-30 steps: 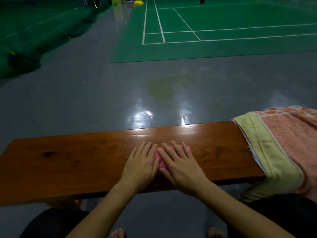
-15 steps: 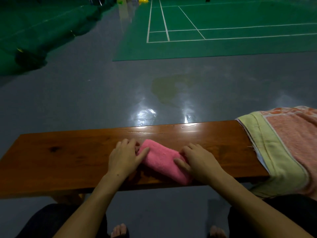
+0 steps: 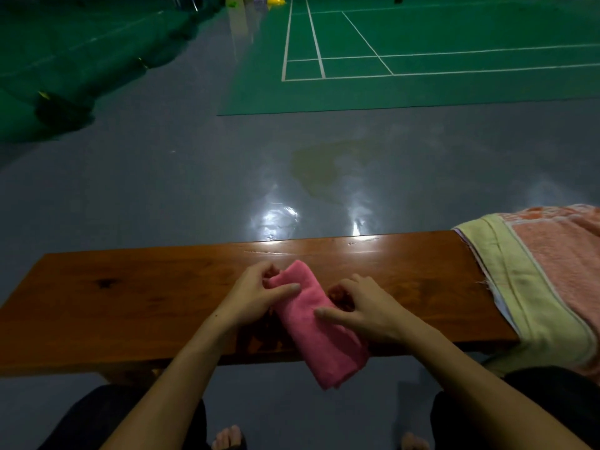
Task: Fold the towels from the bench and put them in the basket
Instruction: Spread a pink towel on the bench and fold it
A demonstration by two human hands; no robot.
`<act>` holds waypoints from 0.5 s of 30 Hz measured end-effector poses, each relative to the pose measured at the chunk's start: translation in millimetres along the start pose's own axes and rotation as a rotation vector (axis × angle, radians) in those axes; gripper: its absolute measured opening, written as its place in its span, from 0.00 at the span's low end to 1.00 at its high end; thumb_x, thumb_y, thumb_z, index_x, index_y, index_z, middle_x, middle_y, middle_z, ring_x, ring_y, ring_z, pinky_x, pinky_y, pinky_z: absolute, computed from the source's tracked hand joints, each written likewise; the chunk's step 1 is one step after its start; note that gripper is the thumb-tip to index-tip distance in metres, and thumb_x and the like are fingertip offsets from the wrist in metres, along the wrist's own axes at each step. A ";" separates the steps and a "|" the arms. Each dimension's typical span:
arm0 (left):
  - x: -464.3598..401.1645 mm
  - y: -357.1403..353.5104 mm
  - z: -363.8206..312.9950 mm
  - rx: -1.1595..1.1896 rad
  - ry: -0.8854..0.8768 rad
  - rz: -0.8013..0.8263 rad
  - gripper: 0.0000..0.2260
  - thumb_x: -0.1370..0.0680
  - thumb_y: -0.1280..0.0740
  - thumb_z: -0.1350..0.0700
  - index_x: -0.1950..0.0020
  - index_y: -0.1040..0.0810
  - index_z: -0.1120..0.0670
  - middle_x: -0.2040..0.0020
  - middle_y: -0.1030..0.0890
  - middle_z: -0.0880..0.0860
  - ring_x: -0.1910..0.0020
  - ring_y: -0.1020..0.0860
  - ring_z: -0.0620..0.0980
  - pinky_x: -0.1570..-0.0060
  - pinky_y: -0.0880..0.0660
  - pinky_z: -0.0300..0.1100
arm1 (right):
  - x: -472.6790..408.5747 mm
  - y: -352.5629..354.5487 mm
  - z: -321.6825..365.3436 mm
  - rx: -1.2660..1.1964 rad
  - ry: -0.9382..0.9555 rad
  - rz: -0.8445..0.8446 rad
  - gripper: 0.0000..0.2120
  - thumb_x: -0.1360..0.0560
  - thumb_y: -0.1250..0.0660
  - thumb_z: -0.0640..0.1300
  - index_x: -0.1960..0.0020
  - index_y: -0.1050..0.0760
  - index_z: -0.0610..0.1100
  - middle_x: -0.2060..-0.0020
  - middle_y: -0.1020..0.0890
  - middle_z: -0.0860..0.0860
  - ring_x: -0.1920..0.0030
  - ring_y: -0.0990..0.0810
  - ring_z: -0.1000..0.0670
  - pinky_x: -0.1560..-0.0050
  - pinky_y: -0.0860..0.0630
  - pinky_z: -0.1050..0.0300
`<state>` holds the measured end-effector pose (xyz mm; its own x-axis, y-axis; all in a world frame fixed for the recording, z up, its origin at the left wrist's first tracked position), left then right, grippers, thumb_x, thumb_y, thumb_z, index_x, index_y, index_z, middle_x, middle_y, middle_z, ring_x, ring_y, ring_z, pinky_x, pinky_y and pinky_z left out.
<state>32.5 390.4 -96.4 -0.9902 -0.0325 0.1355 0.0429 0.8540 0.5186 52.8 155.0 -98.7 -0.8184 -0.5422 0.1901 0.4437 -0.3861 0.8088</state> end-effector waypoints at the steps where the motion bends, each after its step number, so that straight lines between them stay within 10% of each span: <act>1: 1.5 1.7 -6.1 0.077 -0.047 -0.014 0.12 0.26 0.20 0.53 0.51 0.21 0.56 0.55 0.16 0.55 0.58 0.19 0.46 0.62 0.22 0.42 | -2.6 -1.5 1.9 -0.030 0.016 0.008 0.38 0.33 0.40 0.85 0.43 0.20 0.54 0.50 0.21 0.57 0.50 0.24 0.54 0.48 0.20 0.47; 6: 10.5 22.9 -25.4 0.234 -0.172 -0.231 0.09 0.23 0.23 0.59 0.51 0.22 0.58 0.56 0.18 0.57 0.60 0.21 0.44 0.63 0.22 0.41 | -12.5 -1.7 11.7 -0.354 0.021 0.159 0.26 0.30 0.23 0.67 0.42 0.20 0.50 0.50 0.14 0.52 0.52 0.14 0.52 0.49 0.15 0.49; 15: 43.4 85.6 -25.2 0.392 -0.113 -0.452 0.11 0.26 0.21 0.57 0.49 0.19 0.59 0.54 0.15 0.58 0.57 0.14 0.48 0.65 0.17 0.43 | -5.0 19.4 61.2 -0.369 0.181 -0.145 0.09 0.26 0.25 0.48 0.47 0.20 0.52 0.56 0.17 0.56 0.58 0.18 0.56 0.58 0.19 0.57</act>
<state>-3.5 449.0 -24.8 -0.9079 -0.3994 -0.1273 -0.4158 0.8967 0.1519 43.2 195.9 -49.9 -0.8192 -0.5723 -0.0378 0.4568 -0.6908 0.5605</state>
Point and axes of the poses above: each hand's wrist, its own x-axis away from the middle knuckle, its own y-axis out of the back of the hand, z = x × y, the point moved 4 cm from there along -x, towards the middle knuckle
